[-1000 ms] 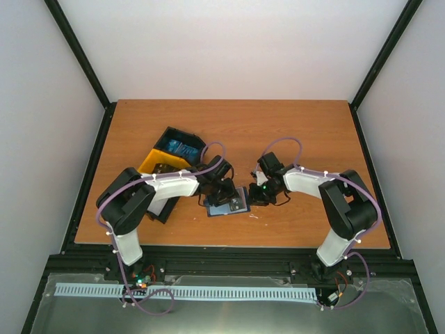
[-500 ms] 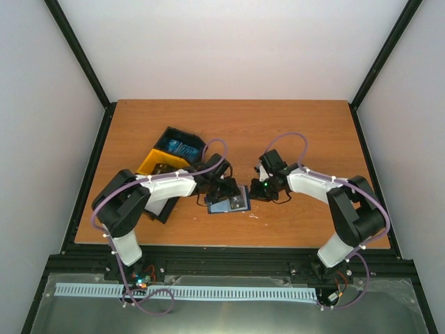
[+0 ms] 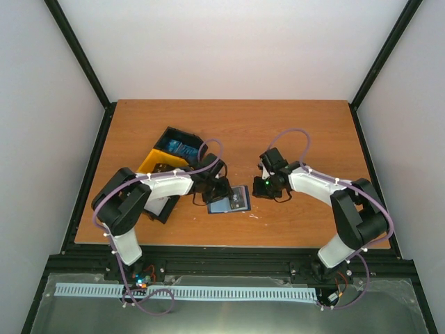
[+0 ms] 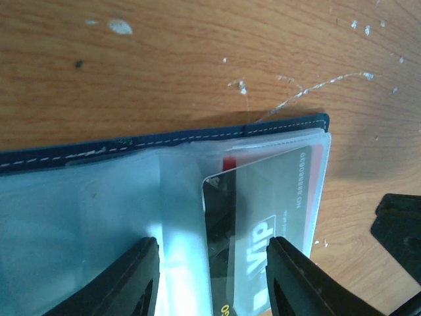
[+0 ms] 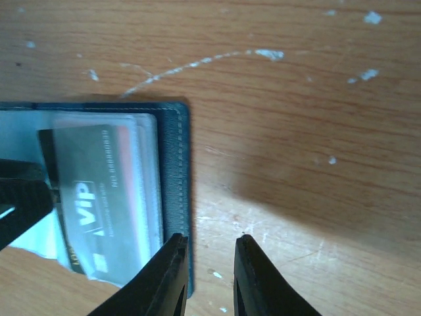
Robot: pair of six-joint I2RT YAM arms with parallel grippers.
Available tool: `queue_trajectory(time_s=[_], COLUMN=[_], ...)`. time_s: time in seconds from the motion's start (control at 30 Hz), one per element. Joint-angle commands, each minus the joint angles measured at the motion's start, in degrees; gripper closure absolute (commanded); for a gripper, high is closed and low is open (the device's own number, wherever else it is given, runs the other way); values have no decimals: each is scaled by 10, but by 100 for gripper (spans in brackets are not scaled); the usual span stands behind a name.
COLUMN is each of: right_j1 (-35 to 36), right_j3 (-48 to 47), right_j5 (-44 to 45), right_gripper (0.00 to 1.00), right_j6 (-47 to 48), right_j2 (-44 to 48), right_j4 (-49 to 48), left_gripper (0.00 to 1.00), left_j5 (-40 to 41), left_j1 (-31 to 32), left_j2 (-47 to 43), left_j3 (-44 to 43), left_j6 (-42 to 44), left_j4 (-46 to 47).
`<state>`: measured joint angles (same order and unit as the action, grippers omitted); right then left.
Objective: Put the credit cards into the card holder
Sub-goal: Insert the credit card into the card holder.
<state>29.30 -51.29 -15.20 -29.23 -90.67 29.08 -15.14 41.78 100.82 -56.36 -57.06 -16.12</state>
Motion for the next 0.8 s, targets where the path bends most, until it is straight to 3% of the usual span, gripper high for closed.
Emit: queue_trajectory(time_s=[0.0, 0.27, 0.77], right_j1=[5, 26, 45], right_j3=[-15, -27, -42], right_j5=[28, 28, 57], right_gripper=[79, 80, 81], right_j6=[10, 13, 13], right_j2=[-20, -56, -105], right_j4=[16, 19, 33], left_gripper=[55, 69, 66], left_j5=[-12, -15, -86], left_j1=[0, 0, -1], left_j2=[18, 30, 56], left_j3=[-31, -52, -64], left_j6=[18, 41, 88], left_j4=[10, 3, 47])
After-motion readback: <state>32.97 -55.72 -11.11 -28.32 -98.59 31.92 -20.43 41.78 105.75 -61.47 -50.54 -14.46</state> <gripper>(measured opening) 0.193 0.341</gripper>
